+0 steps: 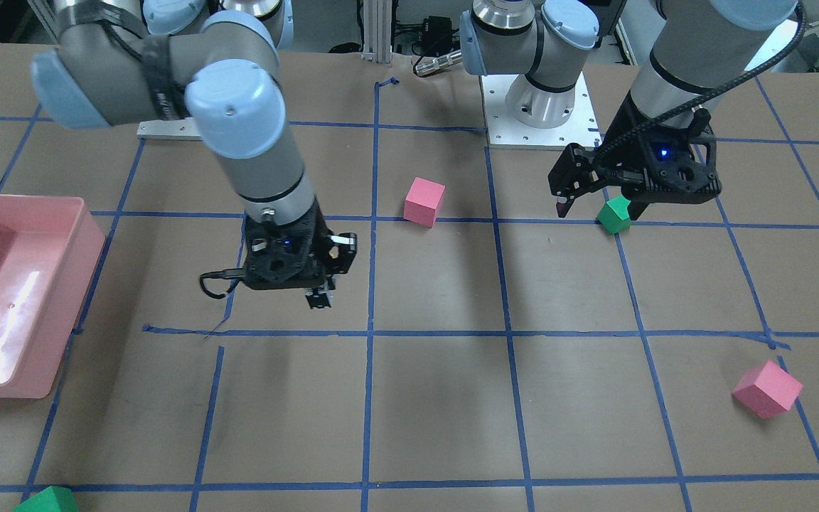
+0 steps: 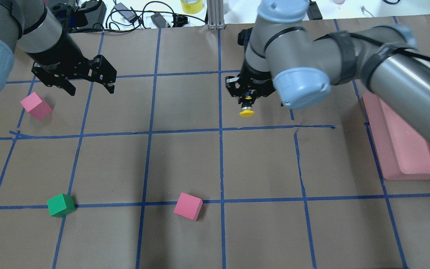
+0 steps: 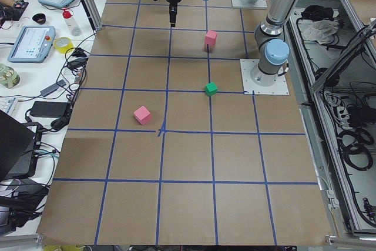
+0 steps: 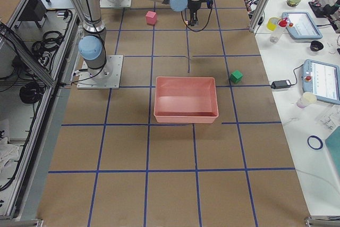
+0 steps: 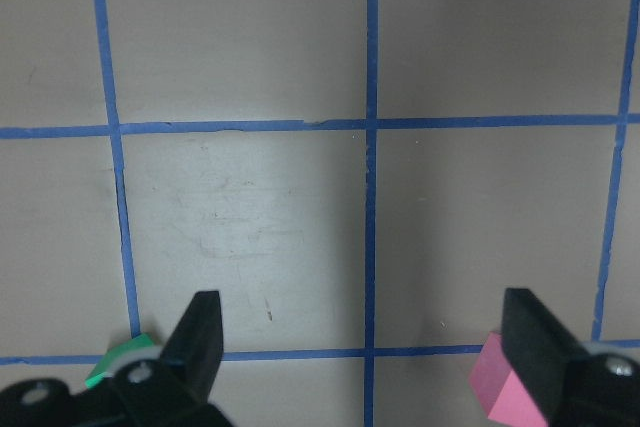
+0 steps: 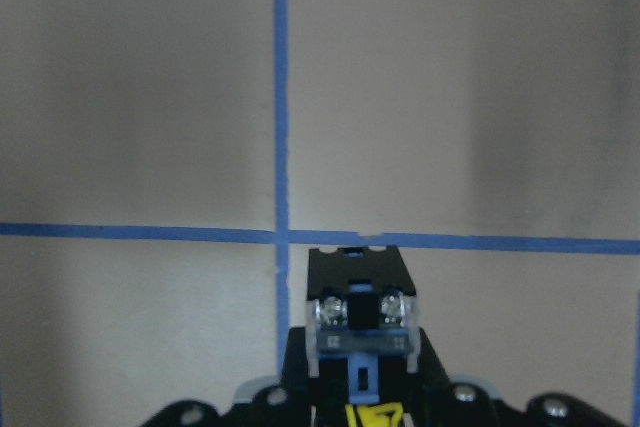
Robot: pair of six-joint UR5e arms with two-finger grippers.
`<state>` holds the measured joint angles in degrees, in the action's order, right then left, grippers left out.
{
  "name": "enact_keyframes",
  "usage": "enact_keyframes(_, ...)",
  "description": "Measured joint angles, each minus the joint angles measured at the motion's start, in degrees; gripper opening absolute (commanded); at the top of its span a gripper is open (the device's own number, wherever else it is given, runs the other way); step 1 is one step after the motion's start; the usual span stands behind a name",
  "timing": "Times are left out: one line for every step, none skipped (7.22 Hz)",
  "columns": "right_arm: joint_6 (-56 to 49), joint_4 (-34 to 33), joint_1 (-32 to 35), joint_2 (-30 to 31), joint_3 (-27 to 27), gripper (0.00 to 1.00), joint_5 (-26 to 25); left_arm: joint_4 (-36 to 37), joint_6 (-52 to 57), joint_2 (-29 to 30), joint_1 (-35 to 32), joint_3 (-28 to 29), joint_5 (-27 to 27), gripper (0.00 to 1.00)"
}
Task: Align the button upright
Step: 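Carry the button to the grid center and lower it with the right gripper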
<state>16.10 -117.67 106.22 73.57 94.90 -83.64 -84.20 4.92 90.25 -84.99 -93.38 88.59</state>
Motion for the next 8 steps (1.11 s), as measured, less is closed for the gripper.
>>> enact_keyframes(4.4,-3.8,3.9,-2.6,0.1,0.0,-0.1,0.0,0.0,0.0,0.0,0.0,0.0,1.0)
enact_keyframes(6.9,-7.4,6.3,-5.0,0.1,0.0,-0.1,0.0,0.0,-0.1,0.0,-0.1,0.0,1.0)
enact_keyframes(8.3,-10.5,7.6,-7.3,0.2,0.0,0.0,0.0,0.0,-0.1,0.0,-0.2,0.0,1.0)
enact_keyframes(7.4,-12.9,8.3,-9.3,0.4,0.0,-0.2,0.0,0.0,-0.1,0.0,-0.2,0.1,1.0)
enact_keyframes(5.1,-14.0,8.5,-10.5,0.9,0.0,-0.8,0.1,0.0,-0.1,0.0,-0.2,0.1,1.0)
enact_keyframes(3.4,-14.6,8.6,-11.1,2.0,0.0,-1.7,0.1,0.0,-0.1,0.0,-0.2,0.1,1.0)
enact_keyframes(2.4,-15.4,8.6,-11.4,3.6,0.0,-2.6,0.1,0.0,-0.1,0.0,-0.2,0.0,1.0)
enact_keyframes(1.7,-16.4,8.6,-11.5,5.2,0.0,-3.0,0.1,0.0,0.0,-0.1,-0.1,0.0,1.0)
